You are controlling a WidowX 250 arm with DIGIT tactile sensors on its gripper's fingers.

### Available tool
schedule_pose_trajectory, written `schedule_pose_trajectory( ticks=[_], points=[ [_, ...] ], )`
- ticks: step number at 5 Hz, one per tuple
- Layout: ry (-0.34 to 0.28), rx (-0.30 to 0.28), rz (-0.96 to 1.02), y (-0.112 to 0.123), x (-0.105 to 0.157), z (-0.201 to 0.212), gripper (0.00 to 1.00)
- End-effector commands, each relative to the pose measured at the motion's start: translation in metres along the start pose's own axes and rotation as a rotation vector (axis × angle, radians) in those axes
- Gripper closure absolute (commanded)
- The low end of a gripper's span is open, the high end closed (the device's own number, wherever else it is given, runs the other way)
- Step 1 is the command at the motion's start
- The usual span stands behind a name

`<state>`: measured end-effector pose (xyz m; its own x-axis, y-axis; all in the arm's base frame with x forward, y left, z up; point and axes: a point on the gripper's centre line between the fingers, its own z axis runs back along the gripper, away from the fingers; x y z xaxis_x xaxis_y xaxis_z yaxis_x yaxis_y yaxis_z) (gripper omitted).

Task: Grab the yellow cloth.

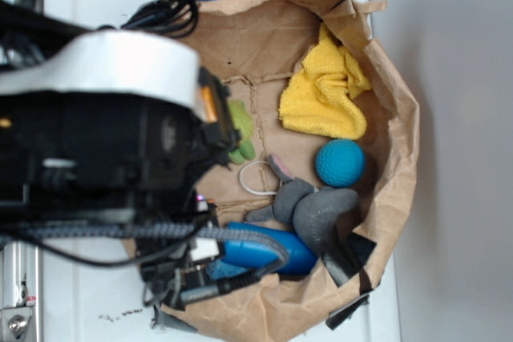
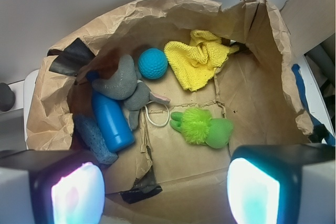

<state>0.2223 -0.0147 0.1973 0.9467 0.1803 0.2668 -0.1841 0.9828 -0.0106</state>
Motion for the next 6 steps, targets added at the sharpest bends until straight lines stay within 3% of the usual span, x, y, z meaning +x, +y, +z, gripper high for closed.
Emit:
schedule_pose_trajectory(
  ticks=[1, 2, 3, 4, 5, 6],
  points=[
    [-0.026, 0.0, 0.005, 0.0, 0.005, 0.007, 0.0],
    [-0.089, 0.079, 0.024, 0.011, 0.011, -0.043, 0.0],
    [0.008, 0.115, -0.024, 0.018, 0.002, -0.081, 0.0],
    [0.118, 0.074, 0.0, 0.027, 0.009, -0.093, 0.0],
    [0.161, 0.012, 0.02, 0.035, 0.026, -0.087, 0.0],
    [0.156, -0.004, 0.048, 0.043, 0.04, -0.096, 0.0]
  ],
)
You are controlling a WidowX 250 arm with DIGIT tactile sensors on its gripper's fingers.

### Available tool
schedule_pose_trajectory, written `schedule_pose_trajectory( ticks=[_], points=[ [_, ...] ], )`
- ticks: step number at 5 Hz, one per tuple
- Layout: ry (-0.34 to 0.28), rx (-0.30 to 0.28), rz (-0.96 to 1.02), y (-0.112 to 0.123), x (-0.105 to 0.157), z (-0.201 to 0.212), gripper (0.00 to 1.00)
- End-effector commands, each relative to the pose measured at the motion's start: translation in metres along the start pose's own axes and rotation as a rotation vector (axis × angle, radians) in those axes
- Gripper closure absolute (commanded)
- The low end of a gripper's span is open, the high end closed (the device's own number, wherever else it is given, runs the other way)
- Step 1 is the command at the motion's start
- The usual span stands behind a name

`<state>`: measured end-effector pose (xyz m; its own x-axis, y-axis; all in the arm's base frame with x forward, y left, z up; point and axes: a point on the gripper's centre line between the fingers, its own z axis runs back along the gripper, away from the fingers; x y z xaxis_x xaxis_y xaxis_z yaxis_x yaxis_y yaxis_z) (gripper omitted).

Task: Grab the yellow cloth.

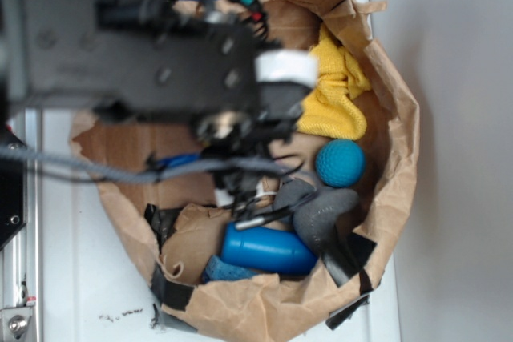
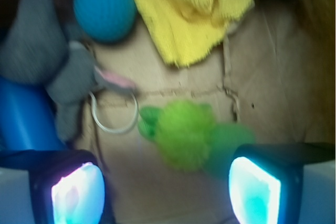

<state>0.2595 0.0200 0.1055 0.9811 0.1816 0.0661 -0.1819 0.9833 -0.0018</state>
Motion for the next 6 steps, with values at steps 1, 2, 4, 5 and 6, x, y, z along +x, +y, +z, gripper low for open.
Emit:
schedule_pose_trajectory(
  ticks=[1, 2, 4, 5, 6],
  points=[
    [-0.105, -0.01, 0.066, 0.011, 0.032, 0.009, 0.0],
    [-0.138, 0.001, 0.092, 0.013, 0.043, 0.002, 0.0],
    [-0.164, -0.011, 0.128, 0.014, 0.06, 0.0, 0.0],
    [-0.17, -0.013, 0.152, 0.017, 0.07, -0.002, 0.0],
    [-0.198, -0.002, 0.132, 0.011, 0.08, -0.013, 0.0]
  ],
)
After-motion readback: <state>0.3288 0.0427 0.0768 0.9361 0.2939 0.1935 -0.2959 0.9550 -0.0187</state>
